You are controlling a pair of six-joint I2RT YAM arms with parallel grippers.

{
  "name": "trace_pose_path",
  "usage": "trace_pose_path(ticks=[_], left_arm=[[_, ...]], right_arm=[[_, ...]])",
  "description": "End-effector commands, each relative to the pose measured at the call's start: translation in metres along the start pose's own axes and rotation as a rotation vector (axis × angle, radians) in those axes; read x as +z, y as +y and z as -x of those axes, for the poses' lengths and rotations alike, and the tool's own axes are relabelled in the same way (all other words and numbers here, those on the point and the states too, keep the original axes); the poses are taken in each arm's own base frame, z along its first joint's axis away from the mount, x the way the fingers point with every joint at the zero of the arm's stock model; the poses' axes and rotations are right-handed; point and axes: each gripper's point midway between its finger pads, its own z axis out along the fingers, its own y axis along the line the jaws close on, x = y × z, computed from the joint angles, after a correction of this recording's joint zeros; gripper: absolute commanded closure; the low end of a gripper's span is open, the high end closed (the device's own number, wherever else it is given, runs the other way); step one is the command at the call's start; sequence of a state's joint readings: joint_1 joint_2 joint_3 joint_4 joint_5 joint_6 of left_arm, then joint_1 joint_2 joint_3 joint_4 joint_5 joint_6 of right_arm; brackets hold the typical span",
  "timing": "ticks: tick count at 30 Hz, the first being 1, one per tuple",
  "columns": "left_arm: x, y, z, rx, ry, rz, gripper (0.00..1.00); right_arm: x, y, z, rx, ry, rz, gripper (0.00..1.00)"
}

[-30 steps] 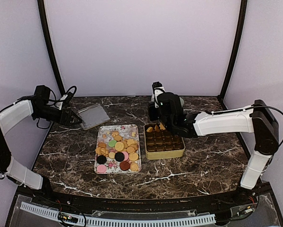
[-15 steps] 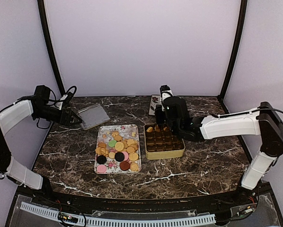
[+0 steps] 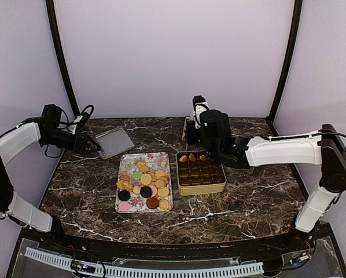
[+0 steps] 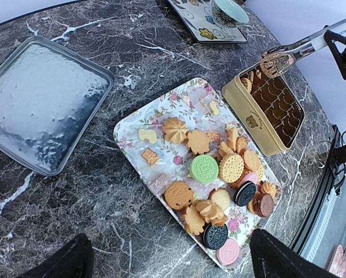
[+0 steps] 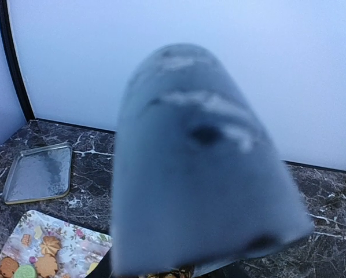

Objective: Pack the cookies
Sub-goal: Place the fake cookies in the empty pocket of the box, then pick up the fake cookies from the plate.

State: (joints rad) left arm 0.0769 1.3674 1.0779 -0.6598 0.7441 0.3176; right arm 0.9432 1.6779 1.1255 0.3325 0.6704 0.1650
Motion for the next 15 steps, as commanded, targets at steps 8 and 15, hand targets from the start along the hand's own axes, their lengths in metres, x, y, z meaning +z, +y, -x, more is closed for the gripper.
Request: trace_pose_path(ticks=[8,15], left_arm=[[0.001,0.014,-0.012,-0.087,0.043,0.001,0.02],[-0.007,0.018,-0.014,-0.083,0.033,0.016,0.01]], right_arm=[[-0.005,0.119,0.063,0.003,-0.131,0.262,0.58],[0.029,0.179,0.037,-0.026,-0.087,0.365,0.56]])
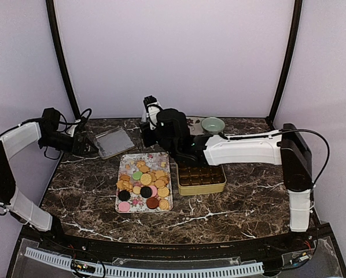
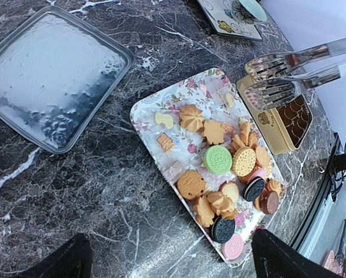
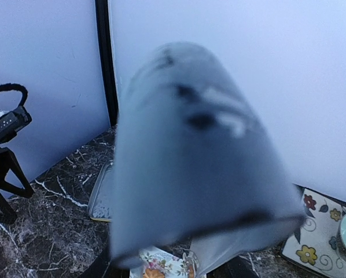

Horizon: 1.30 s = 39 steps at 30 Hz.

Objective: Pack the cookies
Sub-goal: Pick up the fake cookies from the plate.

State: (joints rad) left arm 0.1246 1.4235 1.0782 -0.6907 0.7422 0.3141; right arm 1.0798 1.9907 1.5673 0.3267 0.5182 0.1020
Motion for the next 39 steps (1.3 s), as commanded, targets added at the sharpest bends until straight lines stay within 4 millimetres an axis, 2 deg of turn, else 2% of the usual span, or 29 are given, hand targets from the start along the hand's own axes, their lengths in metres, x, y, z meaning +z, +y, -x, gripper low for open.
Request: trace_pose_path(ticks=[1,6,11,17,27,31,39], left_arm=[[-0.01,-0.002,0.0,0.011,-0.008,0.006,0.01],[-0.011,-0.002,-0.002,0.011,-0.01,-0.001,0.01],[-0.013,-0.004,-0.002,0.021,-0.007,-0.004,0.01],[-0.014,-0.005,-0.002,0.029,-0.012,-0.001,0.01],[-0.013,-0.006,-0.002,0.021,-0.012,-0.017,0.02],[-0.013,-0.007,-0.001,0.021,-0.015,-0.021,0.02],[-0.013,-0.007,0.001,0.016,-0.022,-0.023,0.02]], right_arm=[[0.026,0.029,-0.007,-0.009,0.005,0.076,0.56],[0.048,0.044,-0.029,-0.022,0.04,0.099,0.53],[0.061,0.051,-0.05,-0.03,0.077,0.112,0.52],[0.067,0.053,-0.067,-0.03,0.105,0.117,0.52],[0.065,0.045,-0.09,-0.014,0.152,0.104,0.53],[0.062,0.043,-0.087,-0.008,0.148,0.098,0.57],[0.055,0.034,-0.056,-0.022,0.099,0.082,0.62]])
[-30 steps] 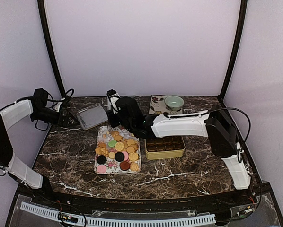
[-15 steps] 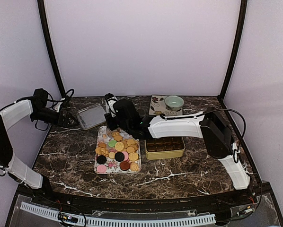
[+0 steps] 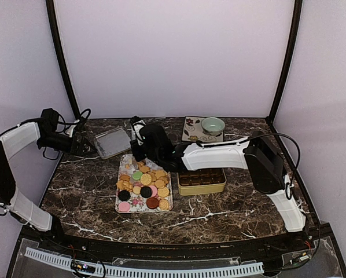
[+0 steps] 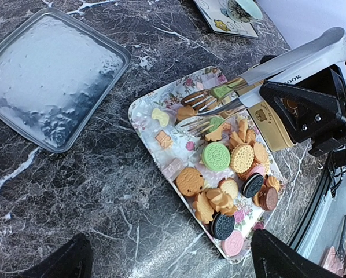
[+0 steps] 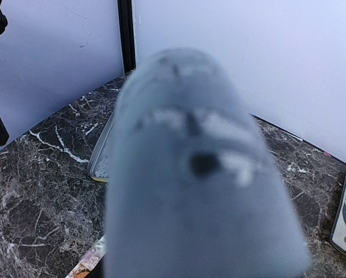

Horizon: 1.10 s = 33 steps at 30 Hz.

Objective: Pack the cookies
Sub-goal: Pick up the fake cookies from the plate, then place the fake cookies in the empty pocket of the box.

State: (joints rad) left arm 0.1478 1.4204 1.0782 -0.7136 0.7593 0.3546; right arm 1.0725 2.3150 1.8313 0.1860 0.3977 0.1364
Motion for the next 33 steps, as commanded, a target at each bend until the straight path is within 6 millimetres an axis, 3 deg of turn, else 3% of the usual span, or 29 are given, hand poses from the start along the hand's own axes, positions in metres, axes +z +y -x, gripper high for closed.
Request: trace_pose_path(ticks=[1,9,15,21,22,30,33], left_arm=[[-0.009,-0.009,0.004,0.006,-0.021,-0.017,0.02],[-0.008,-0.009,0.005,0.004,-0.024,-0.018,0.03],[-0.009,-0.01,0.007,0.0,-0.028,-0.023,0.03],[-0.01,-0.011,0.008,0.005,-0.032,-0.023,0.03],[-0.01,-0.011,0.008,0.005,-0.032,-0.02,0.03],[-0.01,-0.012,0.01,0.004,-0.037,-0.026,0.03],[-0.011,-0.012,0.011,0.001,-0.04,-0.029,0.03]], right_arm=[[-0.02,-0.01,0.05,0.023,-0.106,-0.015,0.63],[-0.058,-0.019,0.111,0.03,-0.214,-0.009,0.63],[-0.088,-0.032,0.132,0.054,-0.257,-0.023,0.62],[-0.117,-0.066,0.119,0.05,-0.24,-0.125,0.63],[-0.126,-0.078,0.119,0.056,-0.243,-0.154,0.63],[-0.187,-0.169,0.065,0.116,-0.179,-0.359,0.62],[-0.204,-0.193,0.048,0.13,-0.16,-0.416,0.62]])
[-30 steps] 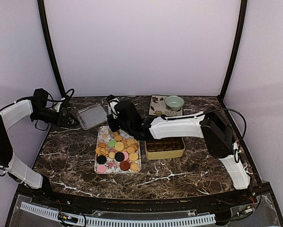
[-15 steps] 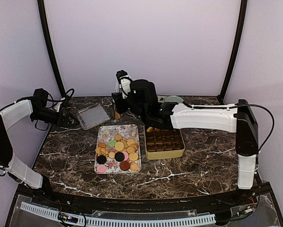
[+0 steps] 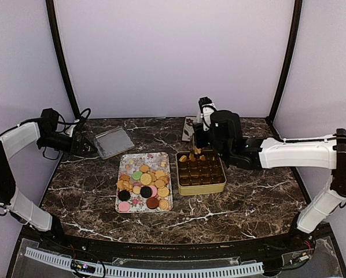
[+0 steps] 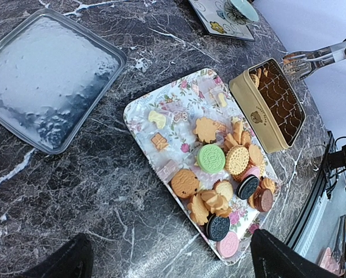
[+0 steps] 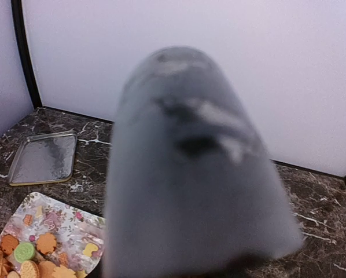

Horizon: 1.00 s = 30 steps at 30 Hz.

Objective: Pack the cookies
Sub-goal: Place the fake cookies in the empty pocket of the box.

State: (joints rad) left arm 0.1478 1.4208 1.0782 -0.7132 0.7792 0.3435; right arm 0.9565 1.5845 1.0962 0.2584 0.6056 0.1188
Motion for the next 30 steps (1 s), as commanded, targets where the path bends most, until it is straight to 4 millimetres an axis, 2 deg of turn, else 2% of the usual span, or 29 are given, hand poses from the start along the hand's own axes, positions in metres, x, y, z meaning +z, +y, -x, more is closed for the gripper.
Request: trace_pose_path(ticks=[1,4,9,25,30], left_arm=[[-0.01,-0.01,0.009,0.013,-0.034,-0.013,0.03],[-0.01,-0.009,0.01,0.013,-0.034,-0.01,0.03],[-0.01,-0.009,0.009,0.011,-0.032,-0.01,0.03],[-0.01,-0.009,0.01,0.019,-0.036,-0.009,0.03],[-0.01,-0.009,0.01,0.019,-0.035,-0.008,0.03]], right_arm=[[-0.022,-0.05,0.01,0.093,-0.063,-0.122,0.62],[-0.028,-0.066,0.002,0.101,-0.055,-0.151,0.62],[-0.026,-0.075,-0.002,0.103,-0.047,-0.172,0.62],[-0.002,-0.08,-0.02,0.091,-0.01,-0.196,0.62],[0.002,-0.08,-0.022,0.1,-0.006,-0.19,0.57]])
